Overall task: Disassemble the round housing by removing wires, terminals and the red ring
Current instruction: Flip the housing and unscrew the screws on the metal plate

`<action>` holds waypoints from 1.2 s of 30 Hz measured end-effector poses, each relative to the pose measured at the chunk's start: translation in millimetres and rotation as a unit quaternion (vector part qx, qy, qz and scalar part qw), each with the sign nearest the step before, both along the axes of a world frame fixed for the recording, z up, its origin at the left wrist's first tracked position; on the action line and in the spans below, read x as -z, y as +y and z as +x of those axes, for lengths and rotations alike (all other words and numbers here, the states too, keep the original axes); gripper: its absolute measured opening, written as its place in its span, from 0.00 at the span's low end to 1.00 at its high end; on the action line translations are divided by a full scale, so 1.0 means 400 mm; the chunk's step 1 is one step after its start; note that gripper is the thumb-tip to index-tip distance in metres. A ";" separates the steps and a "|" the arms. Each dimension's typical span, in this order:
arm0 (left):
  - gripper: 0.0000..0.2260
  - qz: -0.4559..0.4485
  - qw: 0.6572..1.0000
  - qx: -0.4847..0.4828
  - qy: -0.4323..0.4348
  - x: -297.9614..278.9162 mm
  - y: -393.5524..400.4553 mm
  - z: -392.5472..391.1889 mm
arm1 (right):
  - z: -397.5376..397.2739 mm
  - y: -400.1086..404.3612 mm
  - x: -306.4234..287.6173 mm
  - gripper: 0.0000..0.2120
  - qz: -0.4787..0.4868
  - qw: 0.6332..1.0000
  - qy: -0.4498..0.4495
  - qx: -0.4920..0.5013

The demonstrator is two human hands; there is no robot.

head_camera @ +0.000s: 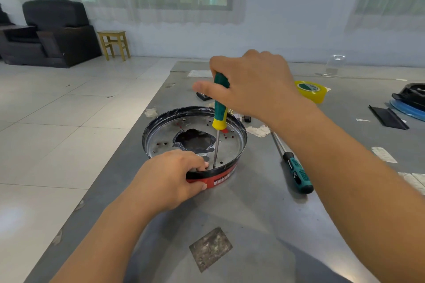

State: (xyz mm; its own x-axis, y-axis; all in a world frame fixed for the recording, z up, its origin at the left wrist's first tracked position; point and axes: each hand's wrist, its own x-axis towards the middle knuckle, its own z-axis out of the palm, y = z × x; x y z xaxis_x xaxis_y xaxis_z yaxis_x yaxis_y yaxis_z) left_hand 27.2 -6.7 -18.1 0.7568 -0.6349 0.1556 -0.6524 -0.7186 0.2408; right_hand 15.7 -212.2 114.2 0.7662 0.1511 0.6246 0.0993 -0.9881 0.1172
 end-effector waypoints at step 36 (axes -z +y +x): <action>0.10 -0.173 0.948 -0.019 -0.267 0.122 -0.038 -0.044 | -0.035 0.012 -0.162 0.08 -0.041 0.931 0.343 -0.119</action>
State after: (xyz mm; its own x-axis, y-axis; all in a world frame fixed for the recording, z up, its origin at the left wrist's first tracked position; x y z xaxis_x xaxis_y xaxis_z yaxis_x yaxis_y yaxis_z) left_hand 9.8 -21.9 -67.0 0.5328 -0.4496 0.7169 -0.7221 -0.6832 0.1082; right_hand 1.7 -207.6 179.0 0.9190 0.3939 -0.0195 0.3942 -0.9188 0.0199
